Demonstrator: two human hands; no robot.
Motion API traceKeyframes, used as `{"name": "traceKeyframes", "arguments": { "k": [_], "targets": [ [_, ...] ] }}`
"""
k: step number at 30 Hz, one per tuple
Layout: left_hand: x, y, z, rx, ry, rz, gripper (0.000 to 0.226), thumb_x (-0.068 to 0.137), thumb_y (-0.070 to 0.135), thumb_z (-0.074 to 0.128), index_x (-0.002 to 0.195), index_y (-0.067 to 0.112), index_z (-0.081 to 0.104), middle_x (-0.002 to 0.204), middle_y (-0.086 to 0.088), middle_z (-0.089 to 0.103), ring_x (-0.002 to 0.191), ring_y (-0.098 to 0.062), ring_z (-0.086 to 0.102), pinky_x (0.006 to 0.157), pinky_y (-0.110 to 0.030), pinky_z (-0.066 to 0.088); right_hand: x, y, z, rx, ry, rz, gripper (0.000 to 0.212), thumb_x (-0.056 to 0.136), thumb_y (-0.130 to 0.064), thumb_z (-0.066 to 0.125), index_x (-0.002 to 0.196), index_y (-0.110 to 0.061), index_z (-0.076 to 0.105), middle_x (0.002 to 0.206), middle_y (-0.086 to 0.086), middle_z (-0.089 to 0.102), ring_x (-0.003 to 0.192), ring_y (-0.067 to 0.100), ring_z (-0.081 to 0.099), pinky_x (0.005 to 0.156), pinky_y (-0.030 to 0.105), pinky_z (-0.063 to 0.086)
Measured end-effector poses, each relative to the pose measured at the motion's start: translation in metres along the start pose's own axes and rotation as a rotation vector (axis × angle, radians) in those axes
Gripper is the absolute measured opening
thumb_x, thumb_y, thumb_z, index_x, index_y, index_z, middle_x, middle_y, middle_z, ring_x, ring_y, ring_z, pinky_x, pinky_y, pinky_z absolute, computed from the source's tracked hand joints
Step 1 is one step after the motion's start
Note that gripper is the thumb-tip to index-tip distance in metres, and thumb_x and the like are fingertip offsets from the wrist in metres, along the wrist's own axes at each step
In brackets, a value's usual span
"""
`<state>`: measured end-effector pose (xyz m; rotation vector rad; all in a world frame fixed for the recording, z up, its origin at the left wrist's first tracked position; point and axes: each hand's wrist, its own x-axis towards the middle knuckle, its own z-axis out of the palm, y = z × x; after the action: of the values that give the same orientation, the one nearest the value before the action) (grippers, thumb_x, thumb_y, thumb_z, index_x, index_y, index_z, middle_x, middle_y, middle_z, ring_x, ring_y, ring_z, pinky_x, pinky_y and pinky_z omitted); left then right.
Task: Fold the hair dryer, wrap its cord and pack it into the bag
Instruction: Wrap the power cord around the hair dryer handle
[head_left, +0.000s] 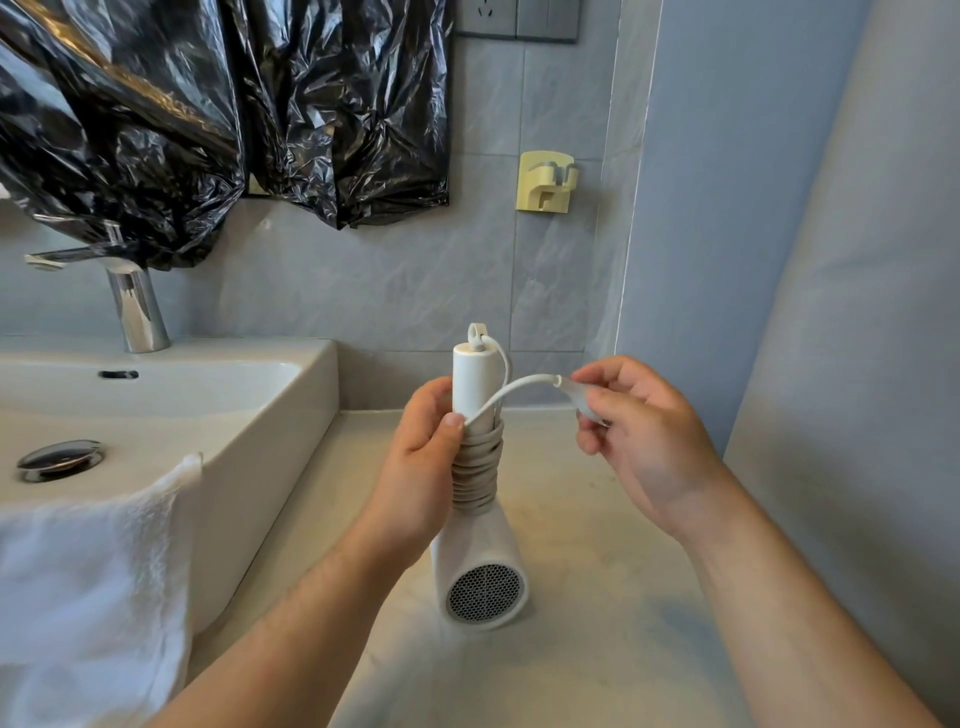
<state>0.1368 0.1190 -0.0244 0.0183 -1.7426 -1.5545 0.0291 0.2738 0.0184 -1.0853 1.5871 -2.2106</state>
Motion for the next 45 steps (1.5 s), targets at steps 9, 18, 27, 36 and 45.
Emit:
{"name": "traceKeyframes", "arguments": {
  "k": [9,18,27,36,45],
  "targets": [
    [-0.008,0.005,0.006,-0.066,-0.024,-0.063,0.056,0.076,0.065,0.051,0.096,0.012,0.051,0.099,-0.012,0.058,0.092,-0.02,0.058,0.083,-0.045,0.047,-0.011,0.001,0.022,-0.063,-0.179,-0.156,0.025,0.073,0.005,0.068,0.087,-0.016,0.066,0.073,-0.009,0.068,0.068,0.005,0.059,0.066,0.017,0.049],
    [-0.003,0.008,0.0,-0.137,0.115,-0.064,0.022,0.068,0.034,0.063,0.083,0.019,0.057,0.079,-0.002,0.064,0.08,-0.025,0.06,0.073,-0.046,0.045,-0.012,0.014,0.034,-0.086,-0.098,-0.09,0.037,0.075,0.001,0.071,0.1,-0.02,0.054,0.095,0.002,0.068,0.078,0.013,0.061,0.08,0.036,0.052],
    [-0.013,0.019,0.009,0.214,0.04,0.214,0.026,0.077,0.038,0.064,0.086,0.014,0.062,0.126,-0.003,0.055,0.112,-0.007,0.056,0.074,-0.011,0.048,-0.01,0.014,0.03,-0.123,-0.117,-0.109,0.031,0.081,0.006,0.068,0.103,-0.015,0.065,0.092,0.005,0.07,0.084,0.016,0.064,0.084,0.038,0.056],
    [-0.009,0.007,0.001,0.086,0.146,0.055,0.03,0.081,0.022,0.066,0.053,0.012,0.062,0.092,0.0,0.073,0.077,-0.014,0.066,0.068,-0.035,0.05,-0.006,0.014,0.027,0.066,-0.097,0.042,0.024,0.088,-0.021,0.053,0.094,-0.013,0.074,0.088,0.0,0.072,0.073,0.01,0.054,0.067,0.023,0.047],
    [-0.013,0.001,0.012,0.21,0.174,0.093,0.03,0.085,0.009,0.071,0.073,0.016,0.044,0.092,0.002,0.074,0.078,-0.014,0.068,0.069,-0.03,0.054,-0.006,0.023,0.025,-0.3,0.03,-0.035,0.016,0.091,-0.012,0.061,0.088,-0.023,0.073,0.089,-0.002,0.075,0.089,0.005,0.069,0.086,0.025,0.054]
  ]
}}
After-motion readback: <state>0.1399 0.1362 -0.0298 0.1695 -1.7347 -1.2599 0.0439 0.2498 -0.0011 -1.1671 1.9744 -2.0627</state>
